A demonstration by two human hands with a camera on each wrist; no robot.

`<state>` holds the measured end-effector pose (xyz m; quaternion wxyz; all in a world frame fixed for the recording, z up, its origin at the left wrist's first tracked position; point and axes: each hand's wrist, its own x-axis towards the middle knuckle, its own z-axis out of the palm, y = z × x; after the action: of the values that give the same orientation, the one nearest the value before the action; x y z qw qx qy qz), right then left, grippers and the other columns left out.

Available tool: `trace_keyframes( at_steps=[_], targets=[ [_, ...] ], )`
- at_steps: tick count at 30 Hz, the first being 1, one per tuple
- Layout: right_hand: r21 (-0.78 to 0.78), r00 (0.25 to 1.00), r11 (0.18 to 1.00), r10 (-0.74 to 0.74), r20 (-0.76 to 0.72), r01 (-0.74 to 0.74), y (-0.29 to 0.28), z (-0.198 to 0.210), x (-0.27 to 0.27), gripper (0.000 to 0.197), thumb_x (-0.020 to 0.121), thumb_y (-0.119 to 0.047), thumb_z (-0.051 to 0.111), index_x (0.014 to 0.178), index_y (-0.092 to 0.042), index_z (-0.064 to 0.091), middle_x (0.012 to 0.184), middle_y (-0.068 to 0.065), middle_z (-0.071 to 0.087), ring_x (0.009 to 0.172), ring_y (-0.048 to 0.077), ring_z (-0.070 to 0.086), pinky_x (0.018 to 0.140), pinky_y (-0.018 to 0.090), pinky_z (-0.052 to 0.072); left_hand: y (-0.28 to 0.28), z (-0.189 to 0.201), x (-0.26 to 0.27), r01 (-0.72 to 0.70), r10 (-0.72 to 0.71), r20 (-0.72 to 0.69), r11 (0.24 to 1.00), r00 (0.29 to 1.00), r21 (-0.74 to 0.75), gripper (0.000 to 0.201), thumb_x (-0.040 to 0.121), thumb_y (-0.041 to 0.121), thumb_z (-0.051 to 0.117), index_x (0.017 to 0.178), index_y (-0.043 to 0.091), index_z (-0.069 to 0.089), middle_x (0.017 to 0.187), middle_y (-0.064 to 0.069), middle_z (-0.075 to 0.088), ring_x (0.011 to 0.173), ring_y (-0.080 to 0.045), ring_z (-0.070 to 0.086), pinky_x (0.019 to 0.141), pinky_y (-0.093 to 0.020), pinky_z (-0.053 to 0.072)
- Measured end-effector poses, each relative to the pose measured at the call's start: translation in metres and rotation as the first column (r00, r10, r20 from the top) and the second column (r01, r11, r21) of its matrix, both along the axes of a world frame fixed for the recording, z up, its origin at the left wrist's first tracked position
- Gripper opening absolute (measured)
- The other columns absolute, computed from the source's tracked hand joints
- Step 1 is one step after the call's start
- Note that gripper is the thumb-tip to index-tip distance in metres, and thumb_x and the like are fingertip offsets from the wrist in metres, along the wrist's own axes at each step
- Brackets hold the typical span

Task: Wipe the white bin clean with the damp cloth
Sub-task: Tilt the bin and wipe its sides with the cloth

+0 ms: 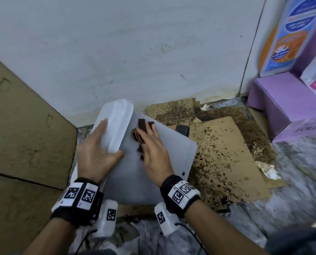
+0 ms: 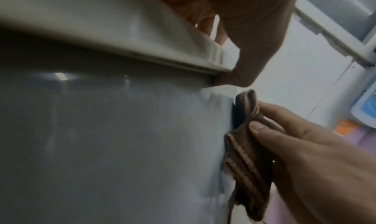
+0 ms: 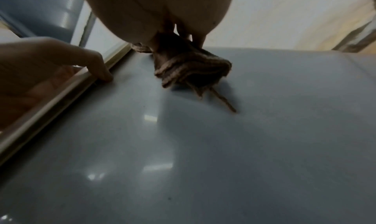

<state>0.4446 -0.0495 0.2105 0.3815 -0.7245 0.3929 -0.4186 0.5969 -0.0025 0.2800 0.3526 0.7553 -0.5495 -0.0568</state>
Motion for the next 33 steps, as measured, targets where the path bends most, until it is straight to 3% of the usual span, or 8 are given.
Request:
trace_keyframes(
  at_steps=[5, 9, 12, 15, 19, 26, 29, 33],
  targets=[
    [-0.150, 0.997, 0.986, -0.076, -0.025, 0.071, -0.008, 0.020, -0.002, 0.051, 0.094, 0.002, 0.042, 0.141, -0.018, 0.043, 0.154, -0.002, 0.028, 0.146, 0.016, 0.014, 0.117, 0.028, 0.020, 0.003, -0.008, 0.016, 0.163, -0.159, 0.046, 0.980, 0.986, -0.113, 0.088, 0.057, 0.025, 0.073, 0.141, 0.016, 0.050, 0.138, 0.018, 0.049, 0.119, -0.009, 0.053, 0.095, -0.018, 0.042],
    [-0.148, 0.995, 0.987, -0.069, -0.065, 0.059, -0.001, 0.003, -0.008, 0.041, 0.097, -0.007, 0.043, 0.136, -0.016, 0.050, 0.151, 0.003, 0.036, 0.143, 0.020, 0.023, 0.116, 0.030, 0.023, 0.015, -0.030, 0.017, 0.186, -0.187, 0.000, 0.979, 0.982, -0.079, 0.087, 0.056, 0.032, 0.070, 0.139, 0.039, 0.044, 0.131, 0.051, 0.037, 0.122, -0.005, 0.049, 0.095, -0.032, 0.049],
    [-0.223, 0.993, 0.973, -0.083, -0.078, 0.064, 0.005, -0.011, -0.008, 0.039, 0.095, -0.007, 0.048, 0.133, -0.014, 0.054, 0.149, 0.005, 0.040, 0.141, 0.022, 0.025, 0.117, 0.029, 0.022, 0.019, -0.034, 0.019, 0.183, -0.184, -0.009, 0.980, 0.983, -0.082, 0.089, 0.053, 0.022, 0.073, 0.136, 0.039, 0.045, 0.132, 0.032, 0.046, 0.117, -0.010, 0.053, 0.091, -0.040, 0.052],
    [-0.232, 0.992, 0.968, -0.110, -0.067, 0.091, 0.009, -0.016, -0.001, 0.038, 0.095, -0.009, 0.048, 0.132, -0.013, 0.055, 0.148, 0.006, 0.040, 0.141, 0.025, 0.026, 0.117, 0.032, 0.023, 0.021, -0.035, 0.021, 0.188, -0.189, -0.015, 0.980, 0.982, -0.070, 0.088, 0.052, 0.033, 0.066, 0.138, 0.034, 0.048, 0.129, 0.022, 0.051, 0.120, -0.014, 0.051, 0.093, -0.041, 0.049],
    [-0.246, 0.988, 0.962, -0.137, -0.067, 0.117, 0.008, -0.020, 0.002, 0.037, 0.094, -0.012, 0.047, 0.130, -0.013, 0.058, 0.147, 0.006, 0.042, 0.139, 0.027, 0.030, 0.115, 0.036, 0.027, 0.017, -0.032, 0.013, 0.134, -0.136, 0.027, 0.989, 0.990, 0.071, 0.105, 0.050, 0.025, 0.070, 0.150, 0.029, 0.035, 0.127, 0.000, 0.042, 0.117, -0.026, 0.048, 0.084, -0.039, 0.046],
    [-0.177, 0.987, 0.973, -0.156, -0.048, 0.145, 0.005, -0.014, 0.002, 0.040, 0.092, -0.009, 0.054, 0.131, -0.016, 0.057, 0.144, 0.005, 0.046, 0.132, 0.026, 0.036, 0.111, 0.038, 0.032, 0.019, -0.028, 0.012, 0.180, -0.170, -0.076, 0.971, 0.983, 0.156, 0.107, 0.049, 0.018, 0.068, 0.145, 0.043, 0.030, 0.118, 0.019, 0.026, 0.121, -0.006, 0.032, 0.100, -0.032, 0.034],
    [-0.158, 0.981, 0.975, -0.174, -0.091, 0.158, 0.005, -0.008, 0.000, 0.040, 0.093, -0.017, 0.053, 0.132, -0.022, 0.055, 0.142, 0.000, 0.049, 0.130, 0.022, 0.038, 0.102, 0.039, 0.035, 0.029, -0.028, 0.018, 0.247, -0.236, -0.093, 0.958, 0.967, 0.145, 0.106, 0.047, 0.014, 0.071, 0.141, 0.043, 0.030, 0.135, 0.034, 0.024, 0.134, -0.004, 0.027, 0.112, -0.035, 0.026],
    [-0.139, 0.979, 0.979, -0.166, -0.119, 0.149, 0.010, 0.001, -0.004, 0.035, 0.094, -0.026, 0.051, 0.127, -0.023, 0.058, 0.135, -0.005, 0.053, 0.126, 0.014, 0.040, 0.093, 0.030, 0.025, 0.045, -0.029, 0.030, 0.281, -0.247, -0.177, 0.938, 0.953, 0.203, 0.113, 0.053, 0.011, 0.086, 0.142, 0.047, 0.026, 0.149, 0.033, 0.021, 0.141, 0.005, 0.022, 0.118, -0.040, 0.023]
  ],
)
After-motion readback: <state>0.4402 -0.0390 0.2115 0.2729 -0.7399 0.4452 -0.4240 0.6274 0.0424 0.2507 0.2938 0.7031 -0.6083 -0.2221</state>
